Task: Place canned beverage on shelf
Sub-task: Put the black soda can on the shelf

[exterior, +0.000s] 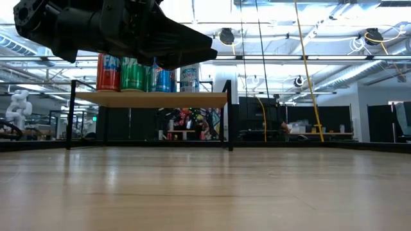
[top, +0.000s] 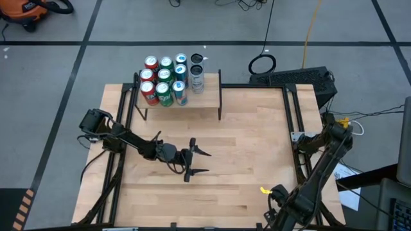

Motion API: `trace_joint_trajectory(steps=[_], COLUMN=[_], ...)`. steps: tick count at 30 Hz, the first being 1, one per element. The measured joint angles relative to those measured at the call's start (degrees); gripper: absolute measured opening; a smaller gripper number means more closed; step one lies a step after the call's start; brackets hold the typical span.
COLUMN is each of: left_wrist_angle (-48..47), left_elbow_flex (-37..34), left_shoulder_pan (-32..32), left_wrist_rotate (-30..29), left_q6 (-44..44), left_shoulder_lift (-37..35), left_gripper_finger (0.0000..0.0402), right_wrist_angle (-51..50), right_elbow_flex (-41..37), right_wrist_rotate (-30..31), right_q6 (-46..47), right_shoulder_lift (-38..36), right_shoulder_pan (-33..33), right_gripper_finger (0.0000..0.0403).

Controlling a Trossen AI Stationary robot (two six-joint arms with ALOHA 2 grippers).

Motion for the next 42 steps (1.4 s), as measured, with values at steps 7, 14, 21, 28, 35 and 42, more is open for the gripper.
trace_joint_trajectory(steps=[7,14,21,28,35,42], left_wrist_angle=[0.0,0.0,0.0,-1.4,-4.6,-5.5], left_elbow_flex=[0.0,0.0,0.0,0.0,0.0,0.0], left_shoulder_pan=[0.0,0.1,0.1,-0.4,-1.3,-1.4], left_wrist_rotate=[-0.2,-0.8,-4.5,-5.2,-6.5,-7.0], left_q6=[0.0,0.0,2.4,4.4,6.4,6.1], left_shoulder_lift=[0.0,0.0,0.0,0.0,0.0,-0.1], left_gripper_finger=[0.0286,0.0286,0.0286,0.0292,0.0336,0.0368], right_wrist_angle=[2.9,3.8,1.9,3.7,15.8,24.7], right_elbow_flex=[0.0,0.0,0.1,-0.1,-0.1,-0.1], right_wrist_rotate=[-0.4,4.0,14.4,28.2,26.7,26.7], right_q6=[-0.1,-2.3,-7.3,-16.4,-31.7,-38.2], right_shoulder_lift=[2.2,2.0,1.5,0.8,0.9,0.9], right_shoulder_pan=[-0.7,-3.7,-11.1,-23.3,-32.5,-37.4], right_gripper_finger=[0.0254,0.0236,0.0236,0.0238,0.024,0.0241])
